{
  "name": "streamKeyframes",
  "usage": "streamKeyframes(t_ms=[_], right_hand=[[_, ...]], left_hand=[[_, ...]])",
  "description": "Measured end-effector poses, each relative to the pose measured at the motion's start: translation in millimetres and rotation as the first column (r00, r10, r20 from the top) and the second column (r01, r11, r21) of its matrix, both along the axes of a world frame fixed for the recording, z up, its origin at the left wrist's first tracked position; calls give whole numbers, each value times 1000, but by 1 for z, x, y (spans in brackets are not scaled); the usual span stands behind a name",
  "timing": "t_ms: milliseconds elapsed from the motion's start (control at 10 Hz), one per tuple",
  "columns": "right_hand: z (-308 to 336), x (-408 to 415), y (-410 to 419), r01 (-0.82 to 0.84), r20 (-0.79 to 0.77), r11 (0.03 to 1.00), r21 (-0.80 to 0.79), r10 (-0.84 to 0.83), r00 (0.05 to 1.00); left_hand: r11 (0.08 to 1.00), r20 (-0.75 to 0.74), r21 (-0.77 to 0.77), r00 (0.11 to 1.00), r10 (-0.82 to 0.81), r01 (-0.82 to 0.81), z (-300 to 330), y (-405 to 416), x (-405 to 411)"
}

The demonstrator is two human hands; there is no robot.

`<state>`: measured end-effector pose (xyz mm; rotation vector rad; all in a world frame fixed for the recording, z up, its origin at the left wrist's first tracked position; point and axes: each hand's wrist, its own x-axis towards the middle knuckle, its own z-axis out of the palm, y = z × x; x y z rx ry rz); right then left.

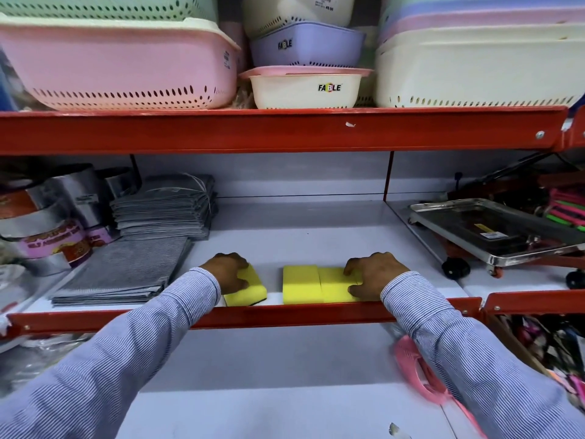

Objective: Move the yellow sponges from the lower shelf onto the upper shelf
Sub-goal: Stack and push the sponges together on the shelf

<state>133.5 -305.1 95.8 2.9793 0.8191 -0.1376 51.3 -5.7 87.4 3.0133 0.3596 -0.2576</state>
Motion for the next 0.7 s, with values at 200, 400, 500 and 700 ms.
streamKeyframes(t_ms=[200,400,500,700], right_hand=[[1,-1,1,36,-22,999,15,-36,999],[3,-3,3,79,-33,996,36,-78,996],[3,-6,3,77,-26,997,17,-77,997],[1,-9,4,110,-31,993,45,-109,994]], left_hand=[[983,19,-100,988,-151,152,2,-4,-1],[963,16,-101,968,-250,250,0,-30,5],[966,5,-81,970,-244,244,0,-35,2],[968,24,-94,973,-230,231,-1,-38,-2]])
